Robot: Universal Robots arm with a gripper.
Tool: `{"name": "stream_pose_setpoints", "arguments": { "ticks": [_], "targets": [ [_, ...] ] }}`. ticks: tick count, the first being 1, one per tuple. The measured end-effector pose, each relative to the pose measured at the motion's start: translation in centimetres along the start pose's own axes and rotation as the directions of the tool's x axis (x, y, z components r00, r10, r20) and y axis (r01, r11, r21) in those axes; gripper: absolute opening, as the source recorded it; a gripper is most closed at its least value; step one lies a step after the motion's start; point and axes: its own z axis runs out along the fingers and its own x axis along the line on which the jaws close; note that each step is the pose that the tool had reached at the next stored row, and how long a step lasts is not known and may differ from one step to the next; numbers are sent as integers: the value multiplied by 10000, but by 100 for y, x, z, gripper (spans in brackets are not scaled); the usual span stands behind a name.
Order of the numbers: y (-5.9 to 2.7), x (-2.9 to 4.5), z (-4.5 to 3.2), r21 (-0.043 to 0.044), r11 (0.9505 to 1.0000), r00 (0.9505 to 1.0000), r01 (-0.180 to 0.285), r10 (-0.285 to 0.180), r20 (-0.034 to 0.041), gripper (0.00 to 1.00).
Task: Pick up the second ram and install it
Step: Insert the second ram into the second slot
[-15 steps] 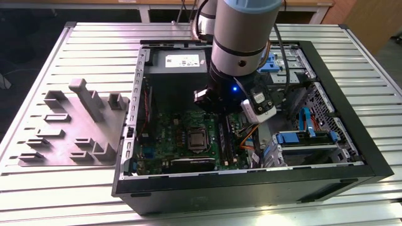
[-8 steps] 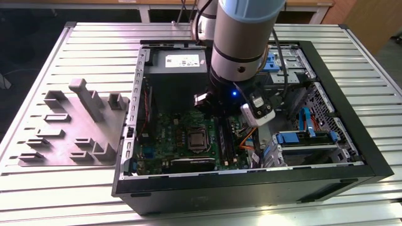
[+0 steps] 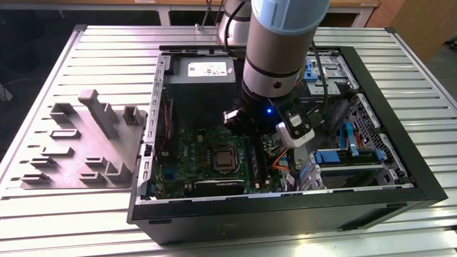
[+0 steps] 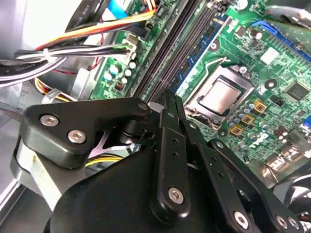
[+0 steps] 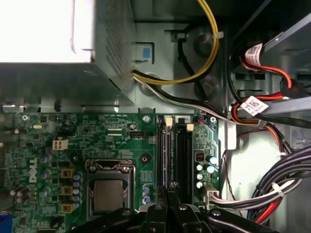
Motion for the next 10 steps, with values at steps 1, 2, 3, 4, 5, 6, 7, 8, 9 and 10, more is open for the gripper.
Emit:
{"name": "stream_pose_setpoints", "arguments": {
  "ticks": [1,2,3,4,5,6,7,8,9,10],
  "targets": [
    [-4,-13,4,0,10000,10000,-1,1,-1,11],
    [-7,-24,9,1,10000,10000,0,0,-3,11],
    [-11,-32,15,2,10000,10000,0,0,-4,11],
    [-14,-35,22,1,10000,10000,0,0,-5,11],
    [-15,-35,31,0,10000,10000,-1,1,-4,11],
    [-16,-35,40,1,10000,10000,-2,2,-4,11],
    [-17,-35,49,0,10000,10000,-2,2,-4,11],
    [-18,-36,54,1,10000,10000,-1,1,-4,11],
    [-19,-36,59,1,10000,10000,0,0,-4,11],
    [-20,-36,63,0,10000,10000,-1,1,-4,11]
  ]
}}
